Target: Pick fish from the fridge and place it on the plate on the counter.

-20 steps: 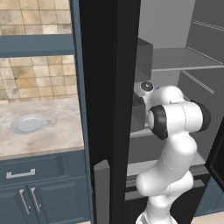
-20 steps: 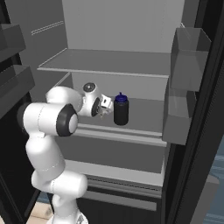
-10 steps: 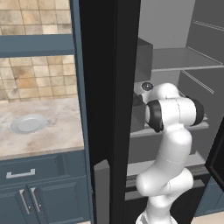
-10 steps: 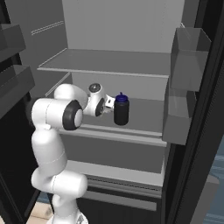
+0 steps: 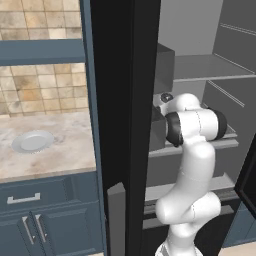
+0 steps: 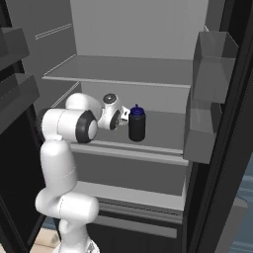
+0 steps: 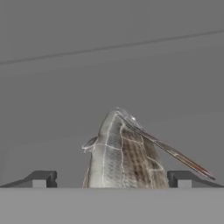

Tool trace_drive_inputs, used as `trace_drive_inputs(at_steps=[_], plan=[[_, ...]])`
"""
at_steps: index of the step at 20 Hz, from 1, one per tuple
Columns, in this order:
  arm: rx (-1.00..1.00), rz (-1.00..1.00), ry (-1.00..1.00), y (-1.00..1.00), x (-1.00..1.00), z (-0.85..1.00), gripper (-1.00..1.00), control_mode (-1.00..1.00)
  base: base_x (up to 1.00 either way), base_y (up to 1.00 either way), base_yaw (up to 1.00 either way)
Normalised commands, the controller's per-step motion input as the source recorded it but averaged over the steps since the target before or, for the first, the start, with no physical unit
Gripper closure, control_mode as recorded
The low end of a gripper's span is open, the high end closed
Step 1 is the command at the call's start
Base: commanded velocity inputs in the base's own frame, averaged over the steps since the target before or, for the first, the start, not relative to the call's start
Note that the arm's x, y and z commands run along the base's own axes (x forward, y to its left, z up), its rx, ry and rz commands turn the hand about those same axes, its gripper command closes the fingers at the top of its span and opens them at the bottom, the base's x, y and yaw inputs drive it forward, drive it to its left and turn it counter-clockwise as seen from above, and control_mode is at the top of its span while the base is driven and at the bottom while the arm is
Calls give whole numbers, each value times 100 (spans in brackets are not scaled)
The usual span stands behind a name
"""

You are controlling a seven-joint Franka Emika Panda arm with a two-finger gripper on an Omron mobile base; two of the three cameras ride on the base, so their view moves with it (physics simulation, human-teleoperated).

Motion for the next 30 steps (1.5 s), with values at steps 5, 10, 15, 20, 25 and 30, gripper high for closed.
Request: trace_drive_inputs(at_steps=[5, 10, 15, 20, 25, 30], plan=[[0, 0, 1, 0, 14, -22, -100, -100, 0, 0, 0], [0, 0, 6, 0, 0, -47, 100, -100, 0, 0, 0], [0, 0, 7, 5, 0, -64, 100, -100, 0, 0, 0], [-1, -2, 7, 60, -18, -95, 100, -100, 0, 0, 0], [0, 0, 2, 92, -60, -91, 100, -100, 0, 0, 0], [0, 0, -7, 80, -85, -35, 100, -100, 0, 0, 0]])
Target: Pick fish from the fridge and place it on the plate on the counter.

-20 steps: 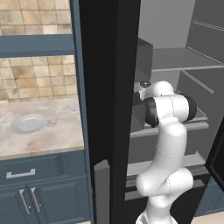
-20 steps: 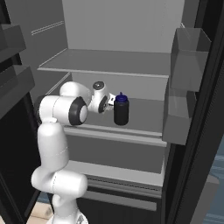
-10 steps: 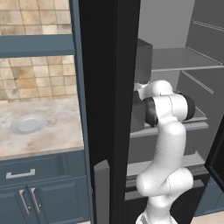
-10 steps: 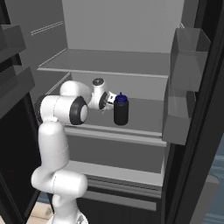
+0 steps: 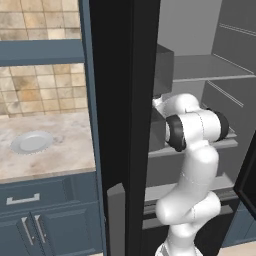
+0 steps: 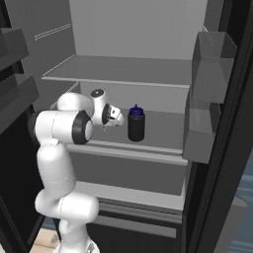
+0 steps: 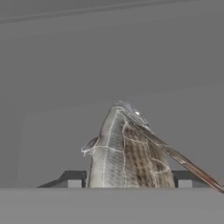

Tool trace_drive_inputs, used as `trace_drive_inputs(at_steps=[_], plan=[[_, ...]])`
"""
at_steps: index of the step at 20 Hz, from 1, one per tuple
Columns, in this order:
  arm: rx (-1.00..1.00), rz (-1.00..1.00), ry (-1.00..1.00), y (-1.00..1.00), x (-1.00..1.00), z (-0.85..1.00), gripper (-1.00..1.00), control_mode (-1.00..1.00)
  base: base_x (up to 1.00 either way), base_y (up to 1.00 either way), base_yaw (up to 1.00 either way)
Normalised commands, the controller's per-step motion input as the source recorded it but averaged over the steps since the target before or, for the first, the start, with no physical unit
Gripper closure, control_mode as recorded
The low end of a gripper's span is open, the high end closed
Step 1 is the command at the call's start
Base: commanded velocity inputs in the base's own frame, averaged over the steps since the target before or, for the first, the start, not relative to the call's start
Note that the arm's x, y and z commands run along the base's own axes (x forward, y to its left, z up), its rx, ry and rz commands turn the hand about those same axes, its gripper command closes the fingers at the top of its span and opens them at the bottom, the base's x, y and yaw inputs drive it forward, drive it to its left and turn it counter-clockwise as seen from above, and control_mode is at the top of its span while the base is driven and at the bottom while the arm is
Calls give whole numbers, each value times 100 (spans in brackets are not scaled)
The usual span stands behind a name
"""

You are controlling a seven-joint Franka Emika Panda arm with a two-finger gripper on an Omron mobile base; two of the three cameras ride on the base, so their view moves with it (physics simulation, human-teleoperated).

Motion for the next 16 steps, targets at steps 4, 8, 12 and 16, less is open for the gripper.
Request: trace_drive_inputs(at_steps=[4, 8, 12, 16], plan=[[0, 0, -13, 31, -100, -2, 100, -100, 0, 0, 0], [0, 0, -9, -6, -100, 0, 100, -100, 0, 0, 0], [1, 0, 0, -24, -100, 15, 100, -100, 0, 0, 0], [2, 0, 0, -30, -92, 24, 100, -100, 0, 0, 0]])
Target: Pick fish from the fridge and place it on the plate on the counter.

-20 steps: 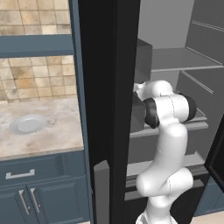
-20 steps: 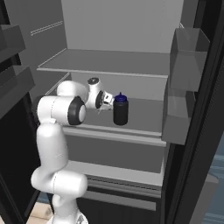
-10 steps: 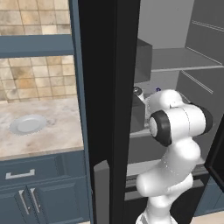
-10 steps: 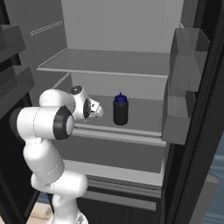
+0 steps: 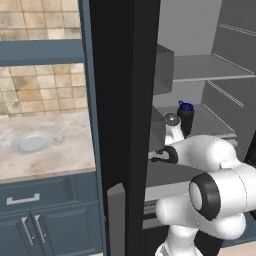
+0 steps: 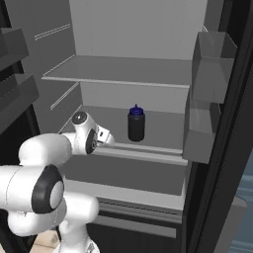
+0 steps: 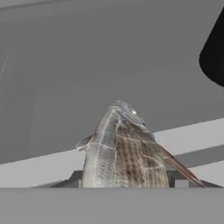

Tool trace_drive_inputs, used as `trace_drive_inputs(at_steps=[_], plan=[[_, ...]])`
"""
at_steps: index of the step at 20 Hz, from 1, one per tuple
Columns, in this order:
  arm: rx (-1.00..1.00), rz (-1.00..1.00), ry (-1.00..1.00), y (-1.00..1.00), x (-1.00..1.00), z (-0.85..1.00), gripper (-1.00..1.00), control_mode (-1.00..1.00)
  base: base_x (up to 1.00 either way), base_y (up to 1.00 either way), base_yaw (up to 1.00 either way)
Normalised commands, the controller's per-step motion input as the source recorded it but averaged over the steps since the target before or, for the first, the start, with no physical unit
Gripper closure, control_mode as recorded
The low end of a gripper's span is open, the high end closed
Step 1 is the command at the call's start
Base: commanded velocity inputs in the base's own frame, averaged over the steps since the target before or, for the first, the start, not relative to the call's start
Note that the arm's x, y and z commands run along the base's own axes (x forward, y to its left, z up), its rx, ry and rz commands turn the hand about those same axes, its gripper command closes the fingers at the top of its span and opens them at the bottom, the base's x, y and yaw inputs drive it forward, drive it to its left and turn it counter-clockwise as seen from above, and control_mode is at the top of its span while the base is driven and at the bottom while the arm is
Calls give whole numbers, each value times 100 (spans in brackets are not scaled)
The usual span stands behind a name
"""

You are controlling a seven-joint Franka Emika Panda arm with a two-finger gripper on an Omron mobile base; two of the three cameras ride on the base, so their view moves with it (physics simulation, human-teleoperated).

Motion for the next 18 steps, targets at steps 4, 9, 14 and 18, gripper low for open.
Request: trace_drive_inputs(at_steps=[4, 9, 14, 18], plan=[[3, 0, 0, -44, -62, 35, 100, -100, 0, 0, 0], [5, 4, 5, -44, -28, 45, 100, -100, 0, 0, 0], [1, 7, 6, -24, -27, 50, 100, -100, 0, 0, 0], [0, 0, 3, -3, -64, 64, 100, -100, 0, 0, 0]])
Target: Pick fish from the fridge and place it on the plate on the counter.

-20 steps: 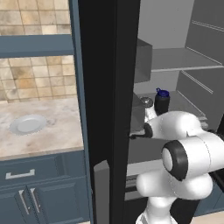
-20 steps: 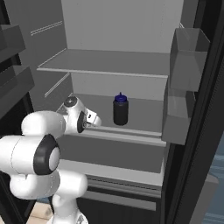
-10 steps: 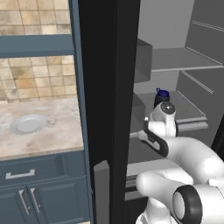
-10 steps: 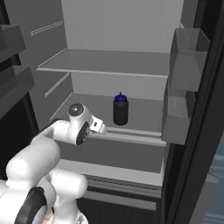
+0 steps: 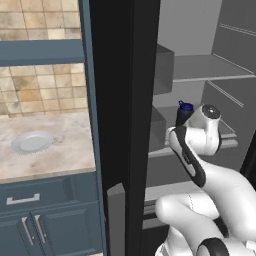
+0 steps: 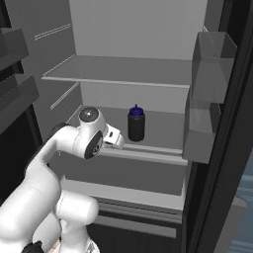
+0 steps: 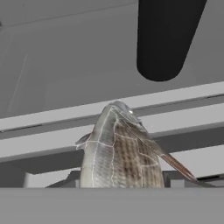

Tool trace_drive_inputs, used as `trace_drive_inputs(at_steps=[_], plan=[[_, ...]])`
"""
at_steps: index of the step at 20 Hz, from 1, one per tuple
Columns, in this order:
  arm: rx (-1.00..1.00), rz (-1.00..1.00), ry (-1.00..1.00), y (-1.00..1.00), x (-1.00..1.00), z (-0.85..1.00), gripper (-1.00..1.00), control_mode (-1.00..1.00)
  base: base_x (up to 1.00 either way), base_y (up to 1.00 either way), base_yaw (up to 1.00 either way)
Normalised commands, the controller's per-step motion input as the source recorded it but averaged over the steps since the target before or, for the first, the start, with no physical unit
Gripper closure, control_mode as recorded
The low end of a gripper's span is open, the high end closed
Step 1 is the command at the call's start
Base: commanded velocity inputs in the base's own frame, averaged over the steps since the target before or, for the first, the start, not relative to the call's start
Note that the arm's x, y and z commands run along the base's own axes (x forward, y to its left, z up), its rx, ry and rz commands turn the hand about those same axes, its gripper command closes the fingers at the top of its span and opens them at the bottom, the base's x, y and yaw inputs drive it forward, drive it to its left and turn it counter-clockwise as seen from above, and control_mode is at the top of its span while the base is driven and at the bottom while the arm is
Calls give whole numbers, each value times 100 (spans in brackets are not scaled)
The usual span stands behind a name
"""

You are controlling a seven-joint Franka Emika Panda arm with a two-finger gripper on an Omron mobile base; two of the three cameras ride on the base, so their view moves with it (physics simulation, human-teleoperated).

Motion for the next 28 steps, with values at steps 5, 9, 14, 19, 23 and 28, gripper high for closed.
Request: trace_drive_inputs(at_steps=[5, 9, 14, 19, 23, 28], plan=[[0, 2, 9, 1, -57, 65, 100, -100, 0, 0, 0], [0, 2, 10, 24, -73, 57, 100, -100, 0, 0, 0], [0, 4, 2, 16, -65, 42, 100, -100, 0, 0, 0], [0, 5, 0, 2, -66, 22, 100, -100, 0, 0, 0], [-3, 1, 0, 0, -56, 9, 100, -100, 0, 0, 0], [-8, 0, 0, -5, -44, 5, 100, -100, 0, 0, 0]])
